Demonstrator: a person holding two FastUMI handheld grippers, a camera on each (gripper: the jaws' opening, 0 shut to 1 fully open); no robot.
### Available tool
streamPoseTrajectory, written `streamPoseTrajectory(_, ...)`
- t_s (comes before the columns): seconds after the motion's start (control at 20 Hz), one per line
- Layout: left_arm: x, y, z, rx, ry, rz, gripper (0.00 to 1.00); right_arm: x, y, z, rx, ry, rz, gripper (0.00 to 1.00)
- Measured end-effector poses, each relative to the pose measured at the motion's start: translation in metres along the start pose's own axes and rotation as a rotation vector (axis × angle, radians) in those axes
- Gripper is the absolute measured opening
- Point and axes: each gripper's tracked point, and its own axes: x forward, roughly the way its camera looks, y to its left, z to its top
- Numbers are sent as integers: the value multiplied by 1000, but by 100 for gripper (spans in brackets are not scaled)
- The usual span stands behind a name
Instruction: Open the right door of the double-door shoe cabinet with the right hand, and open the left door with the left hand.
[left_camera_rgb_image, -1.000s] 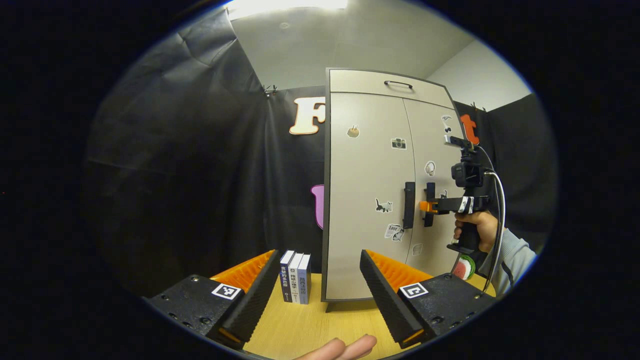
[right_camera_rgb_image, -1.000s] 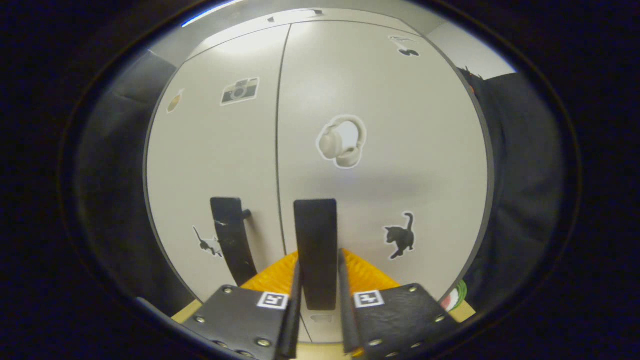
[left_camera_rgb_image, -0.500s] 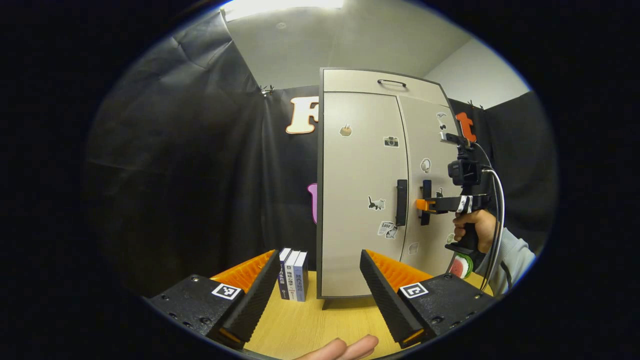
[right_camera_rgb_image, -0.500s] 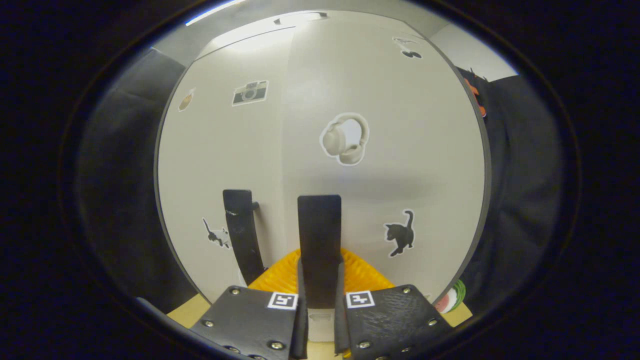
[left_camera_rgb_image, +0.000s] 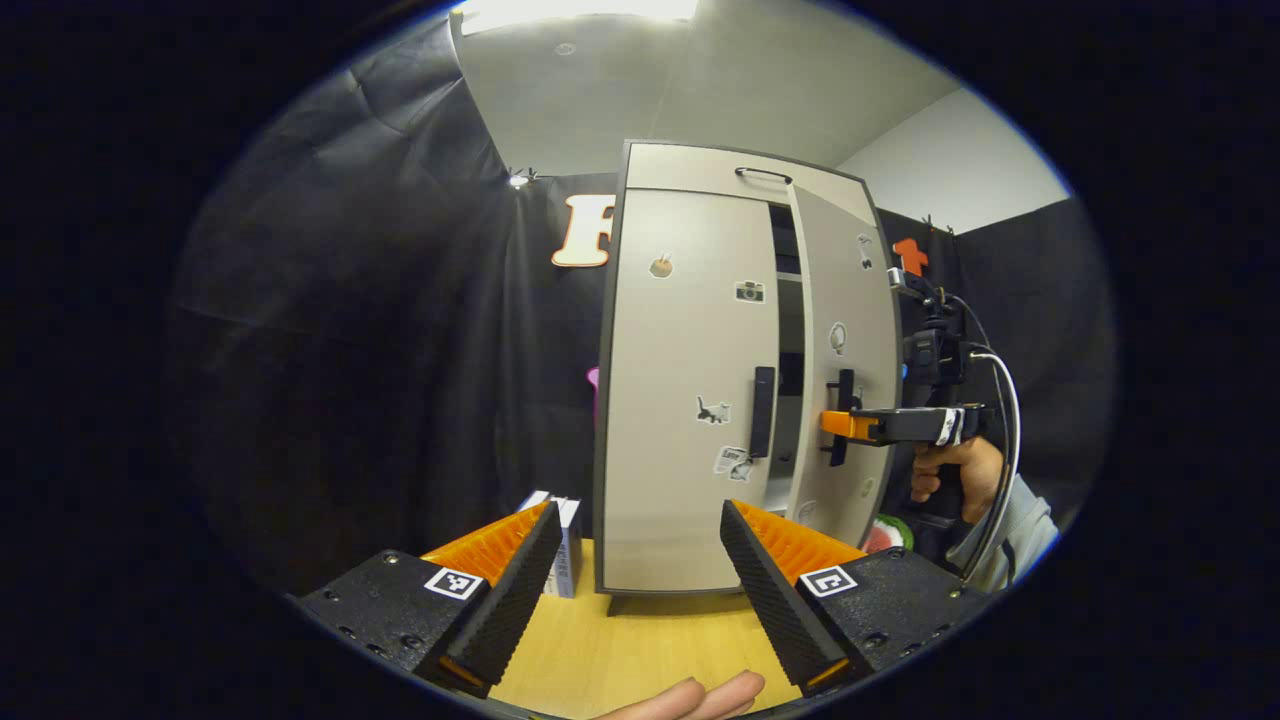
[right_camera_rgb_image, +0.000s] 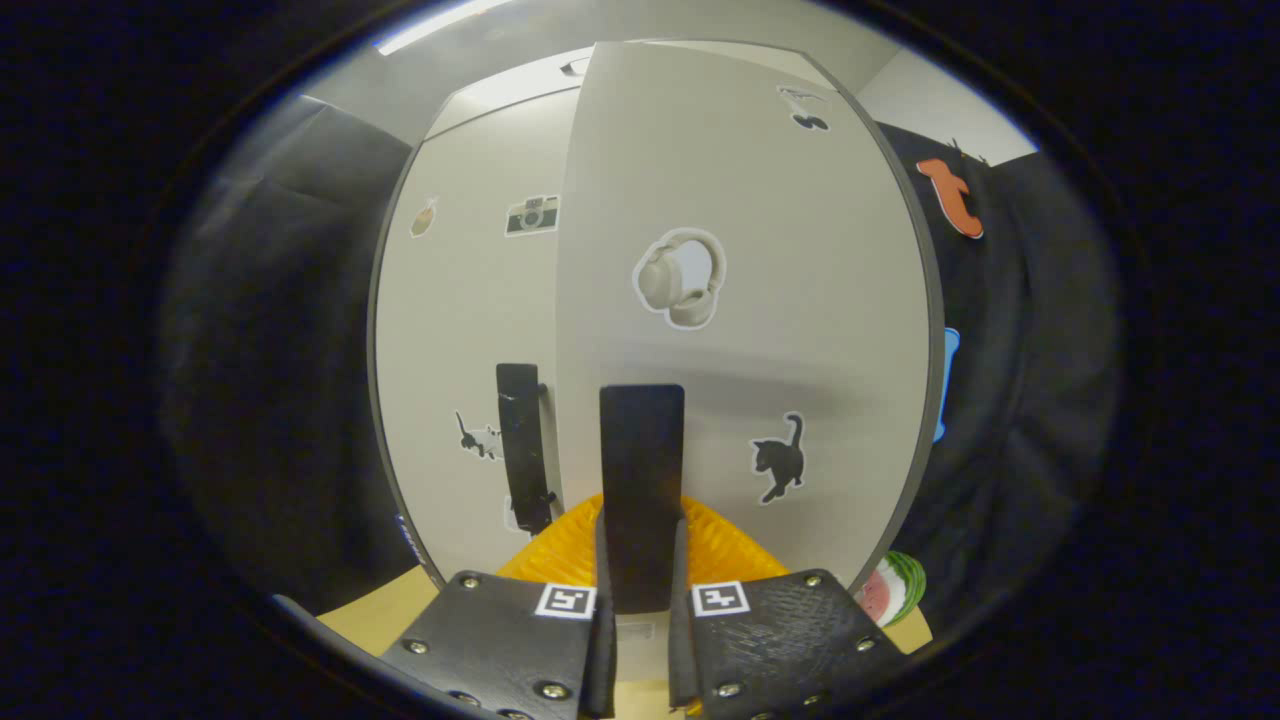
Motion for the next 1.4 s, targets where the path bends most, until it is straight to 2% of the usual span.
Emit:
streamPoseTrajectory(0.1, 0, -2, 0, 18, -2, 0, 99, -11, -4, 0, -8, 4, 5, 23)
streamPoseTrajectory(0.25, 0, -5, -1, 53, 0, 18, 99, -31, -12, -1, -11, 10, 14, 21)
streamPoseTrajectory(0.6, 5, -13, -5, 78, 6, 26, 99, -74, -41, -1, 41, 12, 57, 21)
streamPoseTrajectory(0.9, 16, -32, -10, 78, 2, 0, 99, -103, -72, 1, -10, 17, 17, 20)
streamPoseTrajectory(1.35, 30, -75, -20, 106, 19, -82, 99, -133, -139, -5, -44, 43, -103, 19)
streamPoseTrajectory(1.4, 31, -78, -21, 103, 23, -88, 99, -131, -146, -5, -29, 28, -120, 11)
